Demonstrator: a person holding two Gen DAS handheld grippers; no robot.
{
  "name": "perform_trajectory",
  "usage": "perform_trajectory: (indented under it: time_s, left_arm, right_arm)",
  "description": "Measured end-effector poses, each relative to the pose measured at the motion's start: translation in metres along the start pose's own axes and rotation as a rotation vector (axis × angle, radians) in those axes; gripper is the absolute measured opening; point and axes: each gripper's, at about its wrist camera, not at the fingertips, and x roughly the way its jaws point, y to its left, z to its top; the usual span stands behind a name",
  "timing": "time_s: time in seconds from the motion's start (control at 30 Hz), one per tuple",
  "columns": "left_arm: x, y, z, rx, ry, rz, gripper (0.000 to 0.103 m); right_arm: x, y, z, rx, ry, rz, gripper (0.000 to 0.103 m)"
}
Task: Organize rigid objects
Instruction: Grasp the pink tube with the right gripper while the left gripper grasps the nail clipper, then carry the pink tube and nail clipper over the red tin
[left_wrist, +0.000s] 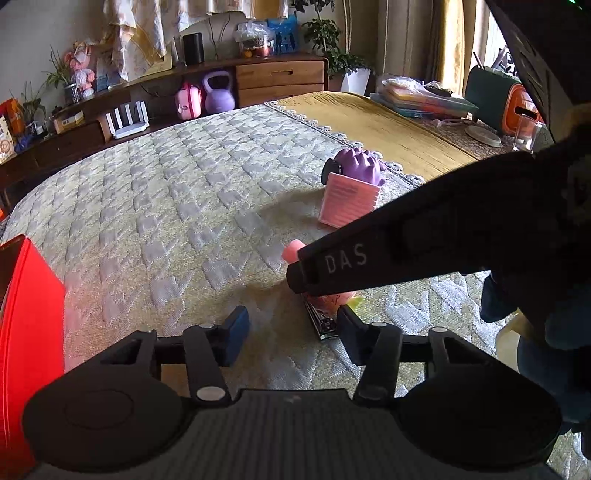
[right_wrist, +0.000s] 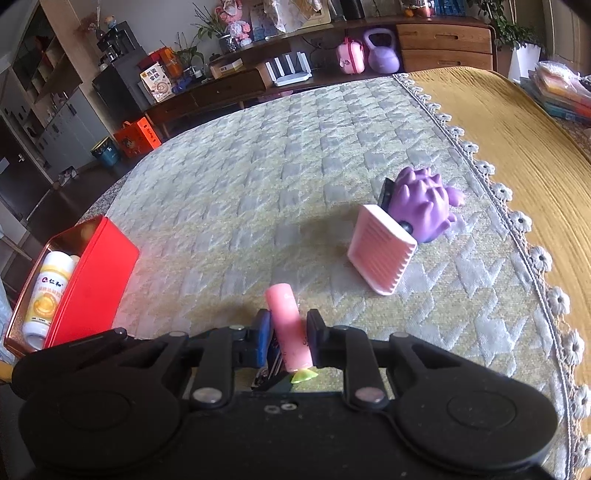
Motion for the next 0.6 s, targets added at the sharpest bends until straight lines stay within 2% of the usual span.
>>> perform_trajectory:
  time_s: [0.1,0.17,0.33,0.6]
  left_arm:
    - [-0.002,-0.010,-0.001,0.049,-0.011,0.002,0.031]
    - [-0.002,-0.013,-0.001,0.060,-0.014,0.009,0.028]
    - [-0.002,-0.008,0.001,0.032,0.006,0.000,0.012]
    - [-0.012,0.015,-0.002,-0.091,0.058,-0.035,0.011]
  right_arm:
    - [-0.001,-0.002,-0.001,0.004,-0.012,-0.004,0.017]
    - [-0.002,-0.004,-0.002,0.002,-0.017,-0.012,0.015]
    - [-0.011,-0.019,-0.006,0.056,-0.043,-0.025,0.015]
    - [-0.036,-0.037,-0.029,0.155,-0.072,-0.006,0.015]
